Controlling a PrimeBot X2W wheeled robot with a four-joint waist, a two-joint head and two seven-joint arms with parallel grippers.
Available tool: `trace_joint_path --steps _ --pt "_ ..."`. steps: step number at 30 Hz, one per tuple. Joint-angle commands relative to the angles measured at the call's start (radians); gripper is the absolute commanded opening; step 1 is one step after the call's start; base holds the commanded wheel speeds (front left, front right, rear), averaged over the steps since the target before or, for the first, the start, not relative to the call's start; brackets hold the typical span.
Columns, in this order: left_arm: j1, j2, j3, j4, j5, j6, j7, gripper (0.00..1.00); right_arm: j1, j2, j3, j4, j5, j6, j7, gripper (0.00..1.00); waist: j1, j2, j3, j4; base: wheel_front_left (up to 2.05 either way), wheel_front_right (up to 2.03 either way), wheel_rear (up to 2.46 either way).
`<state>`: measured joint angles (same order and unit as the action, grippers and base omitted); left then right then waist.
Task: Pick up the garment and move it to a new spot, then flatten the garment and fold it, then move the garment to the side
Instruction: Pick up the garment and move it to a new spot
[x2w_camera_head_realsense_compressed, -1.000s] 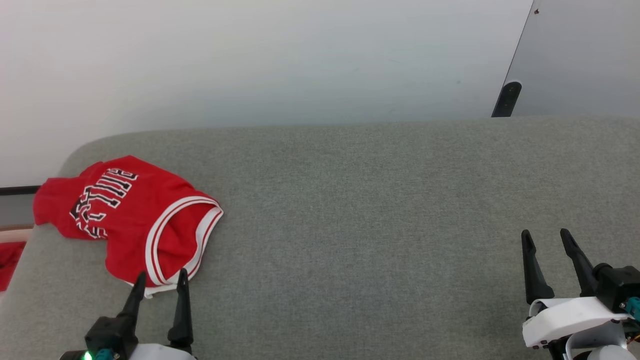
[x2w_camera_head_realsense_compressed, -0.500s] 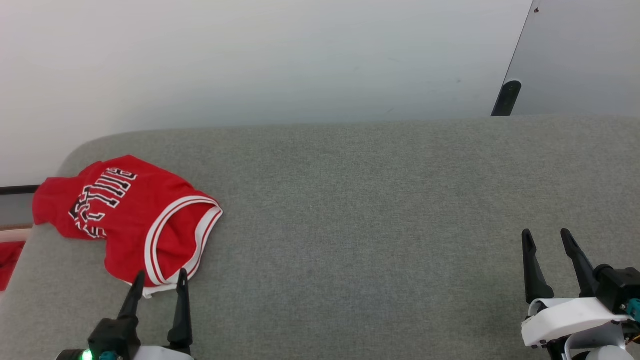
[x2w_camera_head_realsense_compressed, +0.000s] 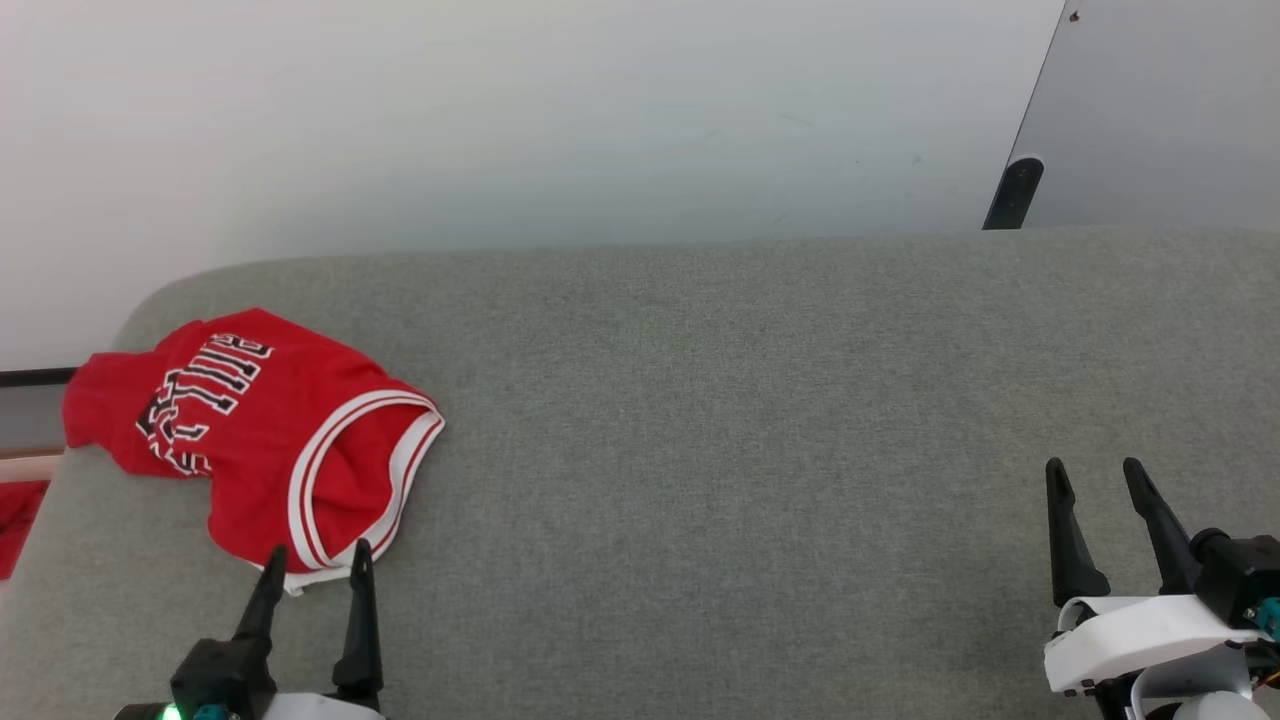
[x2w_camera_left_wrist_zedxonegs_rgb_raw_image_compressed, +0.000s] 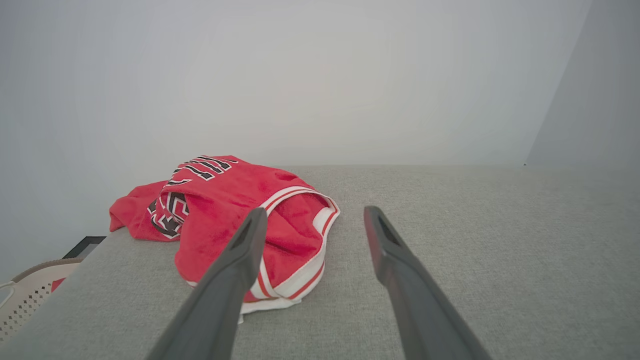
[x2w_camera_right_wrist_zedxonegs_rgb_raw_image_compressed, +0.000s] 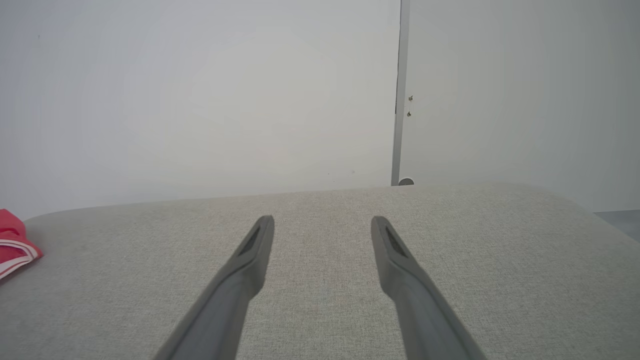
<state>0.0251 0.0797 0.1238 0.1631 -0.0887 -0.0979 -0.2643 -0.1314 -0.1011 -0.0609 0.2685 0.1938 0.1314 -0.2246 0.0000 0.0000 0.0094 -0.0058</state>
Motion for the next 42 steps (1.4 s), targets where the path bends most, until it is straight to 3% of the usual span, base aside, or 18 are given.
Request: trace_joint_path --steps 1,7,12,30,42 --pt "-0.004 0.001 0.003 0.001 0.005 -0.006 0.000 1.00 -0.002 0.001 -0.001 0.001 0.009 -0.001 -0.004 1.00 0.0000 0.0000 0.000 0.000 0.00 0.00 0.00" --pt "-0.011 0.001 0.007 0.007 0.009 -0.010 0.000 1.00 0.002 0.002 0.001 0.002 0.008 -0.001 -0.006 1.00 0.0000 0.0000 0.001 0.024 0.00 0.00 0.00" --pt "-0.012 0.000 0.008 0.019 0.014 -0.008 0.000 1.00 0.009 0.003 0.012 0.004 0.013 -0.001 -0.009 1.00 0.0000 0.0000 -0.006 0.087 0.00 0.00 0.00" --pt "0.043 0.005 0.039 0.027 0.012 0.009 0.000 1.00 0.014 0.021 0.110 0.058 0.044 -0.001 -0.022 1.00 0.0000 0.0000 -0.070 0.481 0.00 0.00 0.00" --pt "0.093 -0.017 0.089 -0.042 -0.032 0.047 0.000 1.00 -0.093 0.007 0.237 0.128 0.062 -0.001 -0.027 1.00 0.0000 0.0000 -0.025 0.517 0.00 0.00 0.00"
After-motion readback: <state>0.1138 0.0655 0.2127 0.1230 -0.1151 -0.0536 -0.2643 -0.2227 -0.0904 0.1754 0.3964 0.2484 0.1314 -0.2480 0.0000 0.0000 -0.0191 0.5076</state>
